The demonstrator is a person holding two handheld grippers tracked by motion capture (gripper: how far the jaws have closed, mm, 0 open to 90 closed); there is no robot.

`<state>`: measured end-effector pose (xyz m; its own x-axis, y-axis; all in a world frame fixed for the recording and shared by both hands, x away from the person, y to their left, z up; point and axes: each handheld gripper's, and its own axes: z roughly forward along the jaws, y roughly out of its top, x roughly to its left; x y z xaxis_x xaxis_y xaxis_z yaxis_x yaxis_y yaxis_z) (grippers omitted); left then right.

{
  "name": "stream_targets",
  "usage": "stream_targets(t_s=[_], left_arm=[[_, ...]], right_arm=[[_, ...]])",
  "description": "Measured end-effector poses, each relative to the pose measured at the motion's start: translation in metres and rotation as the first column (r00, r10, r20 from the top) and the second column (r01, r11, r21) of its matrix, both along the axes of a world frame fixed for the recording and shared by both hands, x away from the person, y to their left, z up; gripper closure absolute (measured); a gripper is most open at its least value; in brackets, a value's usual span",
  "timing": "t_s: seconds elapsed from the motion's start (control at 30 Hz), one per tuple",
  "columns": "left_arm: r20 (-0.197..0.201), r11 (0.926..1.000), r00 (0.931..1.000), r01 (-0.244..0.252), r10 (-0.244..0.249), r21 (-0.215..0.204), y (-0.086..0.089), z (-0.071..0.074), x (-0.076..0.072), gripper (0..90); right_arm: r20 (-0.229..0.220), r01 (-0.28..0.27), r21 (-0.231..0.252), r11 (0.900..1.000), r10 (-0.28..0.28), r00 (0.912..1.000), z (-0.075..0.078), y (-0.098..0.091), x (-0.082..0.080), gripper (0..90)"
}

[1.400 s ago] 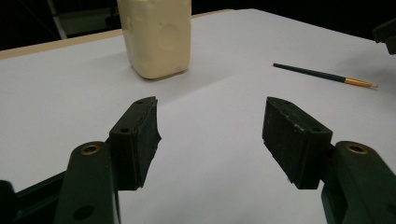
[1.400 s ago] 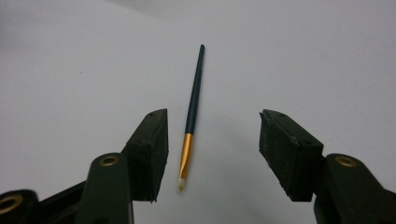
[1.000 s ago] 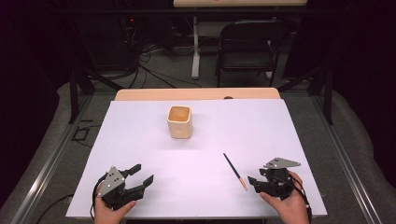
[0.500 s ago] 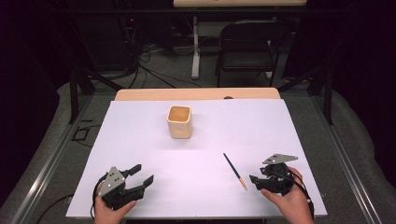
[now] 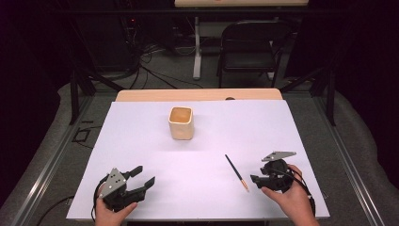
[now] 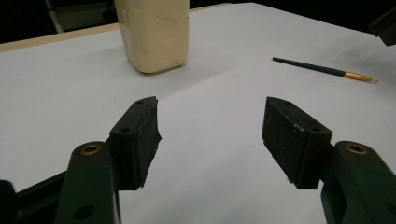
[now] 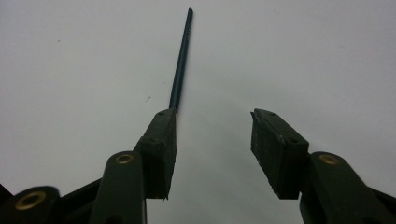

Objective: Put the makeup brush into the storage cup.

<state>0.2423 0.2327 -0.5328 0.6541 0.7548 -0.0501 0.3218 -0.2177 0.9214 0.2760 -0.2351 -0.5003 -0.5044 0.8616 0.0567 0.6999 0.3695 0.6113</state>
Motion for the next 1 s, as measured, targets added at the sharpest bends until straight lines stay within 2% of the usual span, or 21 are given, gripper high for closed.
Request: stream_targets(t_s=[0.13,0.23,0.27,0.47,0.53,0.6,0.67,0.8,0.83,1.0], left_arm=[[-0.002,1.0,1.0,0.001,-0.001,-0.001,0.0,0.0,0.0,36.6],[-0.003,1.0,1.0,0.002,-0.002,0.001,0.0,0.0,0.0,36.6],[-0.003,1.0,1.0,0.002,-0.002,0.001,0.0,-0.001,0.0,36.6],[-0.005,1.0,1.0,0.004,-0.004,0.002,0.0,-0.001,0.001,36.6],[-0.006,1.0,1.0,0.004,-0.004,0.002,0.0,-0.001,0.001,36.6],[-0.006,1.0,1.0,0.004,-0.004,0.003,0.0,-0.001,0.001,36.6],[-0.005,1.0,1.0,0.003,-0.003,0.003,0.0,-0.001,0.001,36.6],[-0.006,1.0,1.0,0.001,-0.001,0.008,-0.001,-0.001,0.001,36.6],[-0.006,1.0,1.0,0.001,-0.001,0.008,-0.001,-0.001,0.001,36.6],[-0.007,0.9999,1.0,0.007,-0.007,0.012,-0.001,-0.001,0.001,36.6]], right_arm=[[-0.025,-0.012,-0.034,0.9993,0.011,0.9996,0.001,0.002,0.005,51.1],[-0.036,-0.02,-0.04,0.999,0.019,0.9992,0.001,0.003,0.007,51.0],[-0.055,-0.024,-0.054,0.9982,0.021,0.9982,0.002,0.003,0.009,50.8],[-0.088,-0.029,-0.078,0.9965,0.022,0.9959,0.003,0.003,0.014,50.5],[-0.109,-0.033,-0.103,0.9942,0.021,0.9938,0.004,0.002,0.016,50.5],[-0.107,-0.032,-0.105,0.994,0.02,0.994,0.003,0.002,0.017,50.6],[-0.134,-0.041,-0.122,0.9917,0.025,0.9906,0.004,0.002,0.019,50.6],[-0.153,-0.046,-0.126,0.9909,0.027,0.9879,0.005,0.002,0.02,50.7],[-0.16,-0.053,-0.144,0.9882,0.03,0.9867,0.006,0.002,0.022,51.4],[-0.189,-0.061,-0.167,0.9841,0.029,0.9816,0.007,0.004,0.026,52.5]])
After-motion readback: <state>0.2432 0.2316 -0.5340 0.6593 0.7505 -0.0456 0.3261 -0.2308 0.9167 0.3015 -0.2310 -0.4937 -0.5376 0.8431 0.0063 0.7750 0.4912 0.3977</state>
